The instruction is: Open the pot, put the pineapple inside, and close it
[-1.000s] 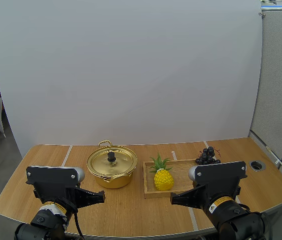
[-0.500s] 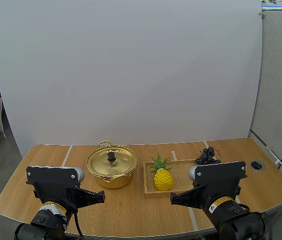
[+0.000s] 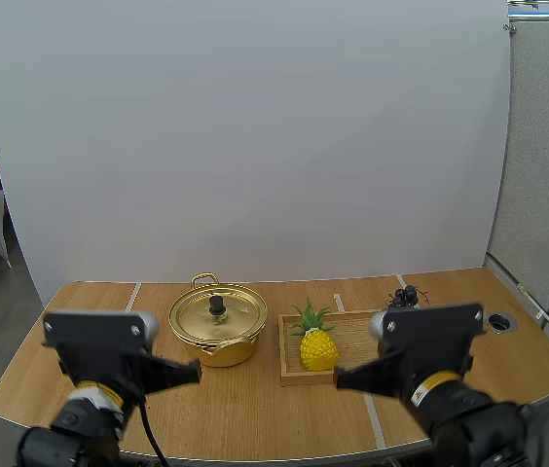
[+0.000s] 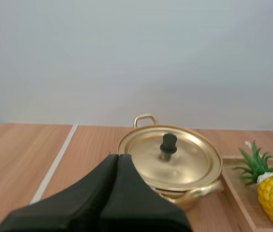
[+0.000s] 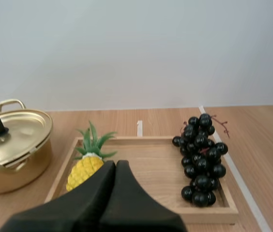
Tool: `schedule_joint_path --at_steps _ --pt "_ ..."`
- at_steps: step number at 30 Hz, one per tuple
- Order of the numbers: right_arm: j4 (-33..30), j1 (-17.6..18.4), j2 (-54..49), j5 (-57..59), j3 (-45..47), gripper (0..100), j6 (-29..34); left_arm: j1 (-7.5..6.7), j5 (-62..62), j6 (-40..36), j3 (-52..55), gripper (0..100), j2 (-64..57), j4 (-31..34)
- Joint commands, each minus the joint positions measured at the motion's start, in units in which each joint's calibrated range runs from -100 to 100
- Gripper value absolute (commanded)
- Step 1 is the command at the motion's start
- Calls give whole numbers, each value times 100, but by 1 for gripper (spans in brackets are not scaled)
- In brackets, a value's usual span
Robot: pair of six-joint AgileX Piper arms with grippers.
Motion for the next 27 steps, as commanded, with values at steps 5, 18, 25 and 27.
schedule_joint_path --at_steps 5,18,25,27 --pt "9 5 -15 1160 -1631 0 -63 6 607 155 -1441 0 -19 0" --pt "210 5 -15 2311 -2703 0 -63 6 920 95 -2938 0 -19 0" --pt "325 5 391 3061 -2703 0 -63 6 1585 215 -2941 0 452 0" --pt "399 5 751 3097 -2703 0 -63 6 1584 236 -2941 0 867 0"
